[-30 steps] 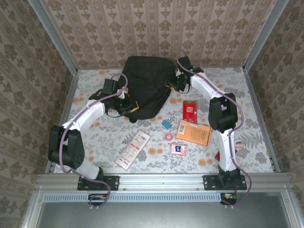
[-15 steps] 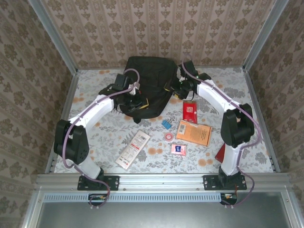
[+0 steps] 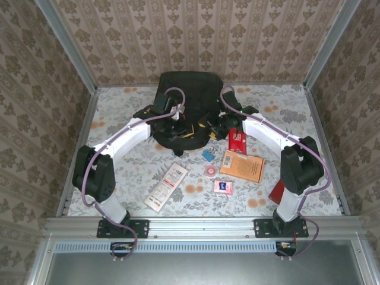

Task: Pack books, pencil case, and school supplies into a backpack

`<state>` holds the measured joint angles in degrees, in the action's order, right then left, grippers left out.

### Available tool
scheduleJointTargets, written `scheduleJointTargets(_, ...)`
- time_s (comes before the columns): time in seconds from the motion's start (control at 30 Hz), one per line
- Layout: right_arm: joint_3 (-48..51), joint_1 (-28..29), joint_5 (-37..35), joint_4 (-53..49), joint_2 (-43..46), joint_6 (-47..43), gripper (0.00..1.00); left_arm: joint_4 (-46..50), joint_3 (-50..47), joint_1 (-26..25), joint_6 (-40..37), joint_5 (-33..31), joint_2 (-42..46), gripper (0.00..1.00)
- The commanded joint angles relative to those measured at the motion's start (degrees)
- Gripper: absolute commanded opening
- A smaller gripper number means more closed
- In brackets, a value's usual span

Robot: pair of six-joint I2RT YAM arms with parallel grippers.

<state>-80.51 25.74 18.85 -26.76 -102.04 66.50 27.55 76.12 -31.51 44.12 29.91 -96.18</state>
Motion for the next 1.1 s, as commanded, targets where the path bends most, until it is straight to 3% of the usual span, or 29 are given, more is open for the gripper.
scheduleJointTargets(0.0,-1.01,0.37,1.18,2.44,-1.69,3.75,0.58,-1.27,1.01,-0.49,0.94,0.31,0.32,0.0)
scheduleJointTargets(0.2,-2.63,1.29,-1.38,-0.61,-3.88,2.76,0.5,-1.34,0.55,-0.49,0.75,0.2,1.22,0.0)
scheduleJointTargets(0.4,-2.47,1.33,-4.09,-2.02,-4.11,0.91,0.15,0.14,0.44,-0.39,-0.64,-1.1,1.75,0.0)
scheduleJointTargets(0.53,-3.81,1.25,-6.1,-5.79,-4.19,-1.12,0.0,2.51,0.91,-0.15,-2.27,-2.28,2.16,0.0)
scheduleJointTargets(1.07,-5.68,0.29,-10.15,-11.18,-4.03,-7.21,0.0,5.84,-4.06,4.66,-5.57,-2.85,7.85,0.0)
